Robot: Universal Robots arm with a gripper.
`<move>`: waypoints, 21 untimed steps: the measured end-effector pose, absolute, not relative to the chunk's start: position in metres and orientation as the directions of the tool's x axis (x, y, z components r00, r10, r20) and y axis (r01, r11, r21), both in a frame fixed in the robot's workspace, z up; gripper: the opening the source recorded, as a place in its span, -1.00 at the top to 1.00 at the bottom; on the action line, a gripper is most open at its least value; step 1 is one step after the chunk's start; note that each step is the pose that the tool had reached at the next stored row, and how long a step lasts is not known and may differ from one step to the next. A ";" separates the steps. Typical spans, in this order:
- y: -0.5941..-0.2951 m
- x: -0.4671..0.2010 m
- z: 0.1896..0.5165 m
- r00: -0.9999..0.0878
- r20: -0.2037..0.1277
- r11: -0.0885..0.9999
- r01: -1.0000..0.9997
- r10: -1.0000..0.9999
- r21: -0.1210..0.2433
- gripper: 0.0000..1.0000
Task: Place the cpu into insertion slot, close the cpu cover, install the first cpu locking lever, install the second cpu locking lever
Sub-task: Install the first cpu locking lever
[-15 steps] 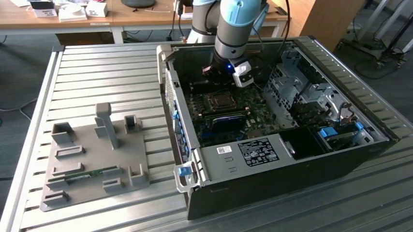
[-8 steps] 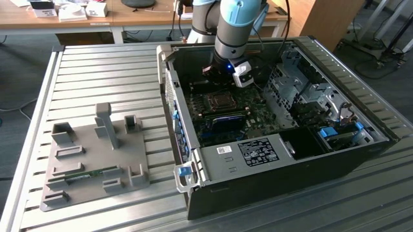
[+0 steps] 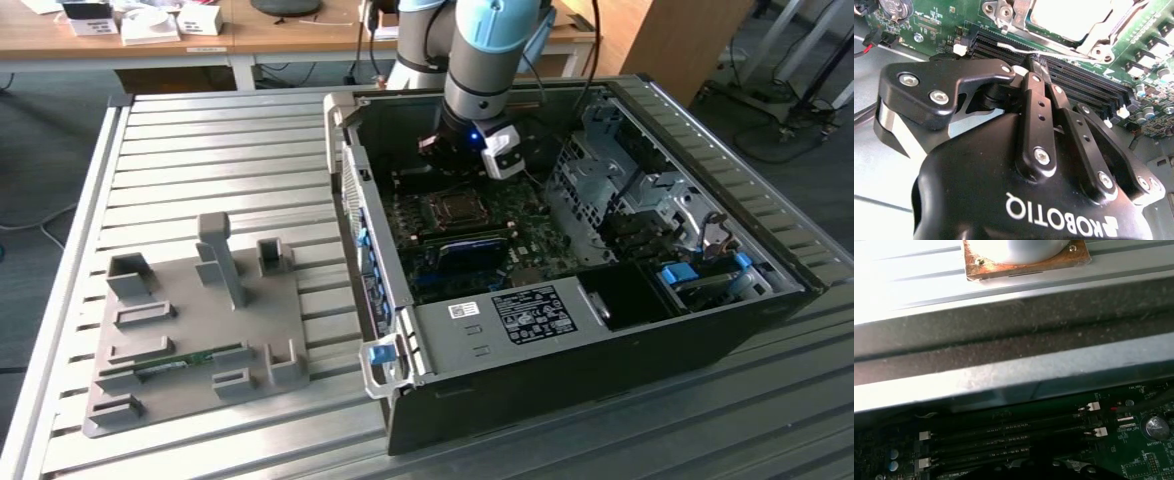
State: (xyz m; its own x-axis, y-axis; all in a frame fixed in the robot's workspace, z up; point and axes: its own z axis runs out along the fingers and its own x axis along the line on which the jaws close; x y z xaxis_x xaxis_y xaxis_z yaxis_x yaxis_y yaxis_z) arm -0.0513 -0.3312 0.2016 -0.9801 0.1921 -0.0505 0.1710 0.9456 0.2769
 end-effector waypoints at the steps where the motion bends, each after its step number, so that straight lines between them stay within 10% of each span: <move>1: -0.331 -0.051 0.203 -0.980 -0.051 0.946 0.171 0.192 0.277 0.79; 21: -0.331 -0.051 0.222 -0.980 -0.050 0.946 0.171 0.192 0.277 0.79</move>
